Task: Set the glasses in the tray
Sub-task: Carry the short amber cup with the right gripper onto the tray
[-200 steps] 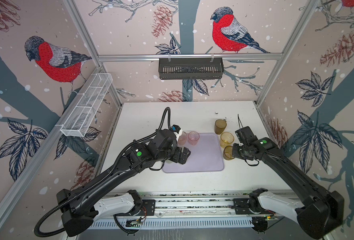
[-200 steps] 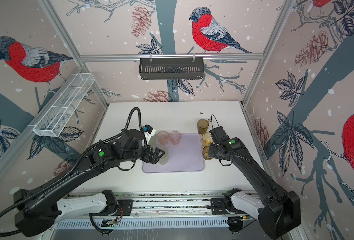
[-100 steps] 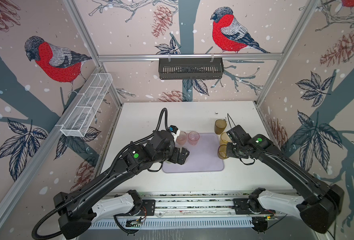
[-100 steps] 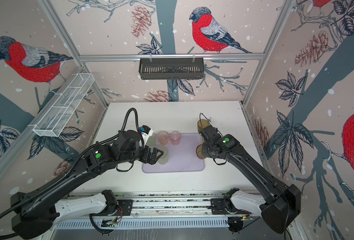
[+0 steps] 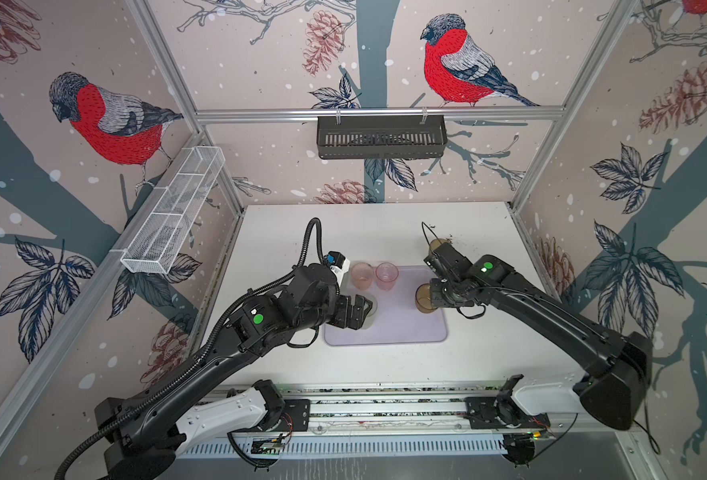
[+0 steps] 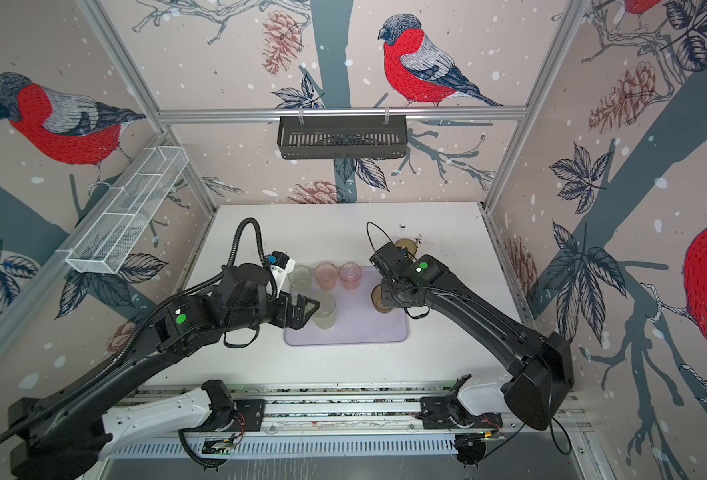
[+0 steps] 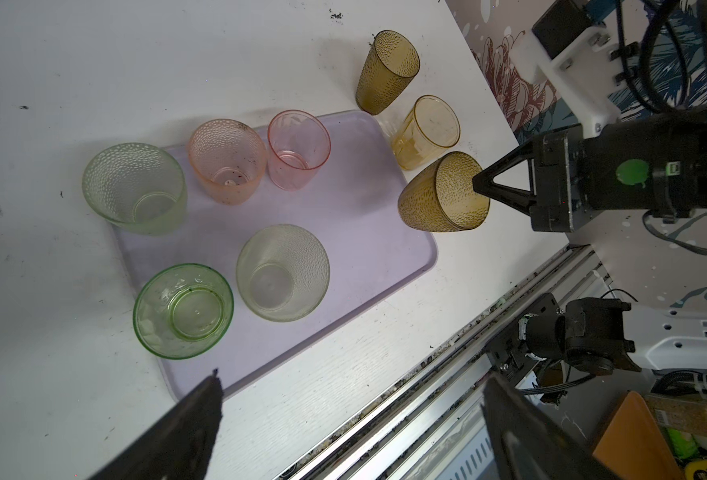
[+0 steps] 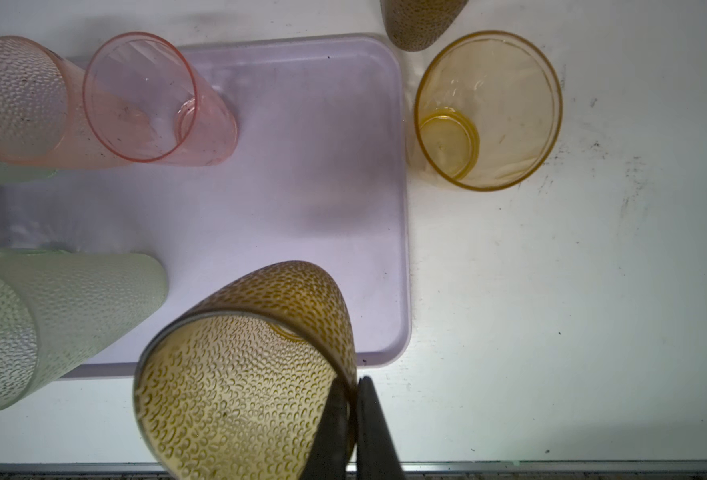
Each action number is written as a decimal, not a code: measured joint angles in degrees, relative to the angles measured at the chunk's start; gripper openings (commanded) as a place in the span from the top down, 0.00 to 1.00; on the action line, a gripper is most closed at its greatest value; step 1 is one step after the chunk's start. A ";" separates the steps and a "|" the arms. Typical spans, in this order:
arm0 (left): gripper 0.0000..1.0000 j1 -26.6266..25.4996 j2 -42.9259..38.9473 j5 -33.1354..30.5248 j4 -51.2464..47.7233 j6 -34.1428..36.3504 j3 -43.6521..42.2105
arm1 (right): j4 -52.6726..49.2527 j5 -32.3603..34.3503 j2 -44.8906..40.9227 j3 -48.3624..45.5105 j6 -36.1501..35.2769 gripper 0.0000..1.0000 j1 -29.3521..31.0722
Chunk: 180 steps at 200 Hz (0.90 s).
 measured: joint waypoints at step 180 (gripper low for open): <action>0.03 0.76 -2.67 -1.40 -1.60 -2.62 -1.29 | 3.63 -3.78 14.60 7.43 -6.19 1.00 1.40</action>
